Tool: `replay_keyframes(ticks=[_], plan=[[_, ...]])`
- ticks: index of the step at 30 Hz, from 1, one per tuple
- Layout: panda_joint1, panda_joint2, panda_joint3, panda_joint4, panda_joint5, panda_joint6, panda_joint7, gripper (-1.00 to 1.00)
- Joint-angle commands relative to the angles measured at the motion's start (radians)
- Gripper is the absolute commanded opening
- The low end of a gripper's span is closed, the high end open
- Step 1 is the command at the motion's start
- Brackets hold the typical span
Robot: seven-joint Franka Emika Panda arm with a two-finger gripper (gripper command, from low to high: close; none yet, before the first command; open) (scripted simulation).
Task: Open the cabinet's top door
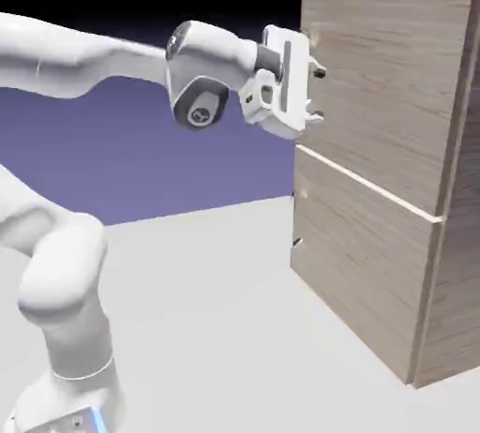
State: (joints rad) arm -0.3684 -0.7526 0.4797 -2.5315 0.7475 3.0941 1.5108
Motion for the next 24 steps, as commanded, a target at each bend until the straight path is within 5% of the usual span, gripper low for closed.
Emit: replay_keyframes(ticks=[1,24], plan=[[-0.022,-0.01,0.027,0.016,0.042,0.003,0.044,0.0],[-0.516,-0.248,0.651,0.378,1.014,0.077,1.044,0.0]])
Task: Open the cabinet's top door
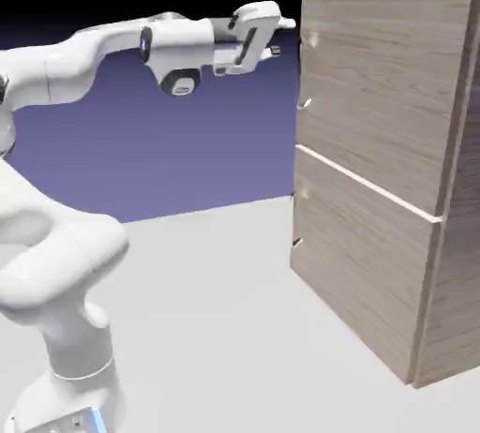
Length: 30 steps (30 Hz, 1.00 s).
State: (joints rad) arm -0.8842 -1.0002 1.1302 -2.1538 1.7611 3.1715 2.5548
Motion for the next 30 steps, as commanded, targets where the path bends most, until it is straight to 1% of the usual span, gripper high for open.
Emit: replay_keyframes(ticks=[1,7,9,14,15,16,30], plan=[[-0.022,-0.01,0.027,0.016,0.042,0.003,0.044,0.0],[-0.15,-0.072,0.19,0.11,0.296,0.023,0.304,0.0],[-0.16,-0.077,0.202,0.117,0.315,0.024,0.324,0.0],[-0.336,-0.092,0.259,0.242,0.33,-0.024,0.343,0.0],[-0.336,-0.092,0.259,0.242,0.33,-0.025,0.343,-1.0],[-0.336,-0.092,0.259,0.242,0.33,-0.025,0.343,-1.0],[-0.061,-0.526,-0.068,-0.264,0.493,-0.624,0.343,-1.0]])
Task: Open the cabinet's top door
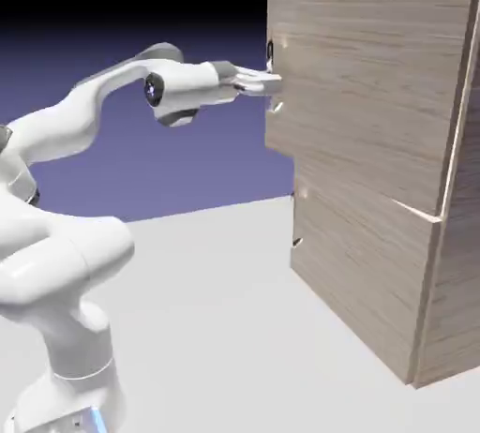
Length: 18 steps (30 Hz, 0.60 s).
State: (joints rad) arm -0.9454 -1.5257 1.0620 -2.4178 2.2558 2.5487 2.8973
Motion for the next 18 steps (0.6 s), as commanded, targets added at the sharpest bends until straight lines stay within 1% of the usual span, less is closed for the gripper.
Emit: replay_keyframes(ticks=[1,9,13,18], plan=[[0.014,-0.028,-0.019,-0.035,0.001,-0.044,0.0,-1.0],[0.078,-0.229,-0.177,-0.29,-0.004,-0.392,-0.004,-1.0],[0.157,-0.237,-0.317,-0.419,-0.079,-0.538,-0.085,-1.0],[0.186,-0.238,-0.499,-0.513,-0.201,-0.694,-0.156,-1.0]])
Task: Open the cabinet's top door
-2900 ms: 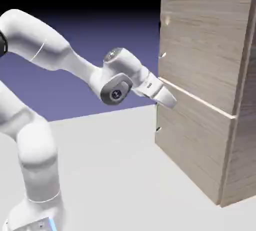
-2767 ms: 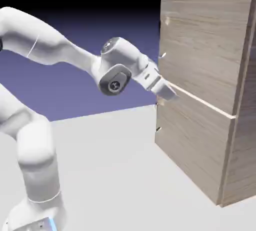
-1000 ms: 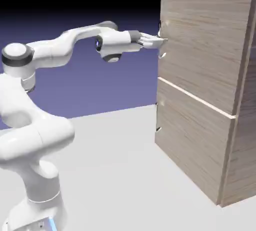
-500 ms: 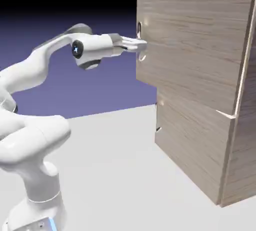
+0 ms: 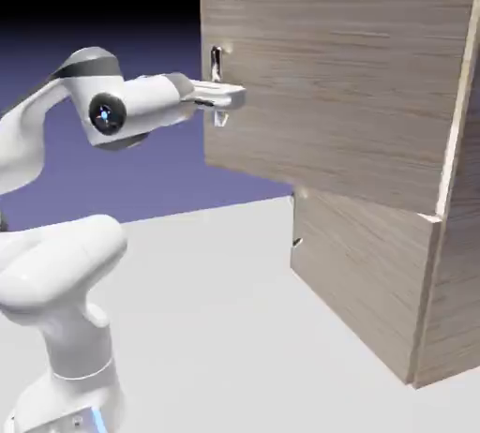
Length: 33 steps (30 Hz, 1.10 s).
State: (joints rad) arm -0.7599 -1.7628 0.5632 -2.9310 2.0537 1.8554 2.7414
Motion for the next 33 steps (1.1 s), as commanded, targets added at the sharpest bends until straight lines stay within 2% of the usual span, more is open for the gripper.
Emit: replay_keyframes(ticks=[1,4,9,12,22,33], plan=[[-0.001,0.001,-0.036,-0.013,-0.025,-0.031,-0.012,-1.0],[-0.012,0.016,-0.145,-0.041,-0.105,-0.117,-0.05,-1.0],[-0.166,0.001,-0.249,-0.066,-0.14,-0.335,-0.057,-1.0],[-0.179,0.065,-0.358,-0.066,-0.237,-0.41,-0.115,-1.0],[-0.178,0.394,-0.698,0.031,-0.601,-0.651,-0.345,-1.0],[-0.04,0.792,-0.969,0.267,-0.919,-0.858,-0.569,-1.0]])
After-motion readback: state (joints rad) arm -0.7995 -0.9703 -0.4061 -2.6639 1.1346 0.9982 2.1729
